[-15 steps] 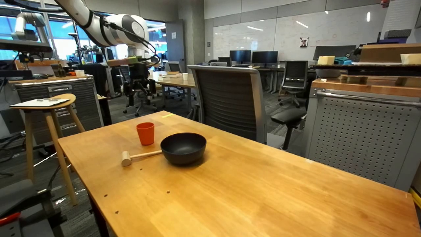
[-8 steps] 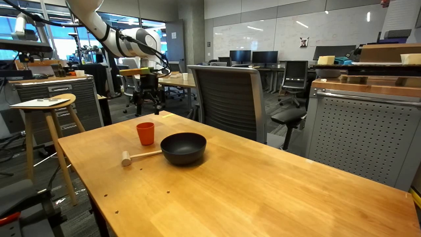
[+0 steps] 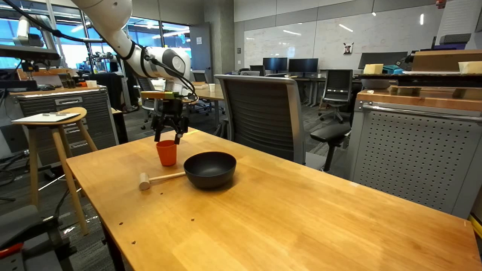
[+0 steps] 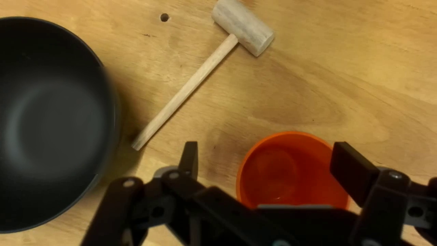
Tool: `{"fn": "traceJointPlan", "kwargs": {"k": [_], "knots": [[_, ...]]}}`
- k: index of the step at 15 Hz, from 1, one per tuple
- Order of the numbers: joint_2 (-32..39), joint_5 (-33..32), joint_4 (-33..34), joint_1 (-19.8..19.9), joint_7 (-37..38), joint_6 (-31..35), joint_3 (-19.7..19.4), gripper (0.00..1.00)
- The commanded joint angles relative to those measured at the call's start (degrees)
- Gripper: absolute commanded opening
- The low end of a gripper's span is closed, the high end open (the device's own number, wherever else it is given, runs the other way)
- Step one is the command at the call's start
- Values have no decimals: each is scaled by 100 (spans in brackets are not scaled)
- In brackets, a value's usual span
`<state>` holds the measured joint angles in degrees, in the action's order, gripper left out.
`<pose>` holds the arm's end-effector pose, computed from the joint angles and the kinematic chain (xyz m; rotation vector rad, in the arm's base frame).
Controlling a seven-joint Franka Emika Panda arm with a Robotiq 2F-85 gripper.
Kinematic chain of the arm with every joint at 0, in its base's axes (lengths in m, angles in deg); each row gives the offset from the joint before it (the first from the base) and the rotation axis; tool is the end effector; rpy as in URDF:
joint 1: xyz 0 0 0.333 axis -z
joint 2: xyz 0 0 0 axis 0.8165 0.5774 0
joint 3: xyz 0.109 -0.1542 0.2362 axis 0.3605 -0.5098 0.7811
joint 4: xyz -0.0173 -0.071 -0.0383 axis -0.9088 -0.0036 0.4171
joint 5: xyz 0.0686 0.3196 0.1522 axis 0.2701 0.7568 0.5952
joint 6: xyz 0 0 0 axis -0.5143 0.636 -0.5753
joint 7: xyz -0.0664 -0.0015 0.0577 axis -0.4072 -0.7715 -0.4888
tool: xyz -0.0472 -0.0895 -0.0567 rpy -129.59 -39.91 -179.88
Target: Put the orange cup inside the black bowl
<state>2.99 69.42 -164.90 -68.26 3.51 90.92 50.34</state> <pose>0.5869 0.2097 0.2214 2.9127 0.4952 -0.6376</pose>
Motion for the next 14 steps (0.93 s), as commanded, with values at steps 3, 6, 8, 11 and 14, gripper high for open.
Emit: {"fn": "traceJointPlan", "kwargs": {"k": [3,6,8,11,14], "knots": [[378,126,421,-58,-24,-200,-95,100],[516,89,538,-83,21,-224,-141,100],[594,88,626,-84,15,-251,-157,100],[685,31,711,-112,-23,-303,-186,68],[733,57,765,-103,-46,-326,-178,42]]}}
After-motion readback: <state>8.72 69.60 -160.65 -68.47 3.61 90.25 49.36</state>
